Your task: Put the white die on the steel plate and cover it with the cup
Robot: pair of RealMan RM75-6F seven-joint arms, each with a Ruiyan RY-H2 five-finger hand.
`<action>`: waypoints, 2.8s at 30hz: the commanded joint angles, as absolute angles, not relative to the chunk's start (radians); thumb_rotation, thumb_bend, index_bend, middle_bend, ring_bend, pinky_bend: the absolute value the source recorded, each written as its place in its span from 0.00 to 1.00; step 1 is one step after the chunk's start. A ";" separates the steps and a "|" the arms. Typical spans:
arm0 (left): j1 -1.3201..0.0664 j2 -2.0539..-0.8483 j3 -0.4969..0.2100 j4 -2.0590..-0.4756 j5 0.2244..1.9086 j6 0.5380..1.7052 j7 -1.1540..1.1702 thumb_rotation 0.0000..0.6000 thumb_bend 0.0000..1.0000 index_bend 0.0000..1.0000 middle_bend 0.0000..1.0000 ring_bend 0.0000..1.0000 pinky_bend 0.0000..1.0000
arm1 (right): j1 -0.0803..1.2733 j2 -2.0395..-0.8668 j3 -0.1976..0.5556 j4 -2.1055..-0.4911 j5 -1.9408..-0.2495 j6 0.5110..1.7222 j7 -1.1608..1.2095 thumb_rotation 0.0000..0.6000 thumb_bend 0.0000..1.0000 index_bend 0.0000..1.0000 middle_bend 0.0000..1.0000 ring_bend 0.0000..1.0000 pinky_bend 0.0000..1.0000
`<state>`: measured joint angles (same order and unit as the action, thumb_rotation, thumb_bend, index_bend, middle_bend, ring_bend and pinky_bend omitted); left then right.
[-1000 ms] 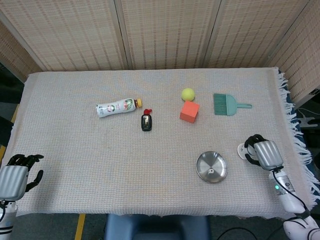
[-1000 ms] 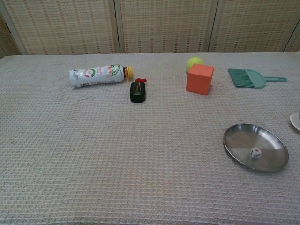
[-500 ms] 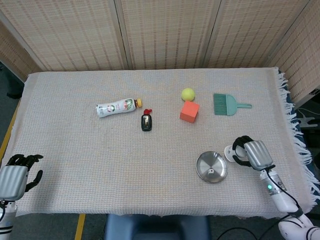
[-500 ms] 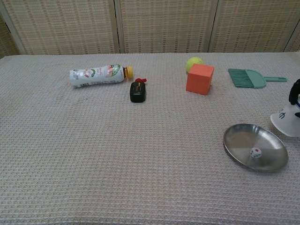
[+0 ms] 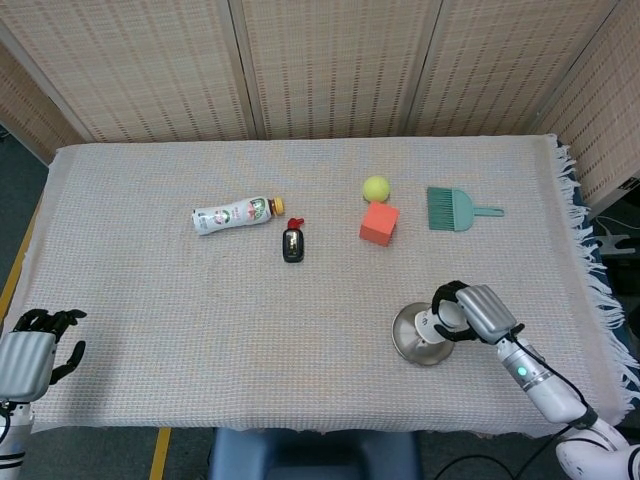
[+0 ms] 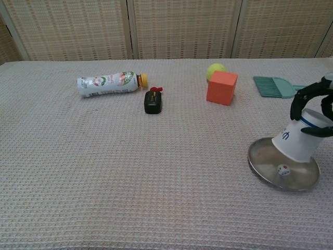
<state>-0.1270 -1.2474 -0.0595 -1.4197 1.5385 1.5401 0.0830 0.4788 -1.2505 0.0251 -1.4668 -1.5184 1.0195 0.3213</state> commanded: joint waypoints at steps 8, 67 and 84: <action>-0.125 -1.245 -0.061 -1.421 1.538 1.545 0.078 1.00 0.37 0.34 0.42 0.42 0.27 | 0.520 -1.257 0.006 -1.496 -1.517 0.945 0.316 1.00 0.22 0.52 0.42 0.30 0.65; -0.123 -1.244 -0.058 -1.427 1.539 1.541 0.089 1.00 0.37 0.34 0.42 0.42 0.26 | 0.494 -1.469 -0.062 -1.151 -1.625 1.105 0.461 1.00 0.23 0.53 0.42 0.31 0.65; -0.122 -1.244 -0.056 -1.428 1.544 1.545 0.093 1.00 0.37 0.34 0.42 0.42 0.25 | 0.463 -1.627 -0.035 -0.818 -1.635 1.218 0.358 1.00 0.23 0.53 0.42 0.31 0.65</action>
<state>-0.1218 -1.2441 -0.0564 -1.4277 1.5435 1.5445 0.0929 0.4710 -1.5933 -0.0409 -0.8599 -1.6354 1.1999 0.3486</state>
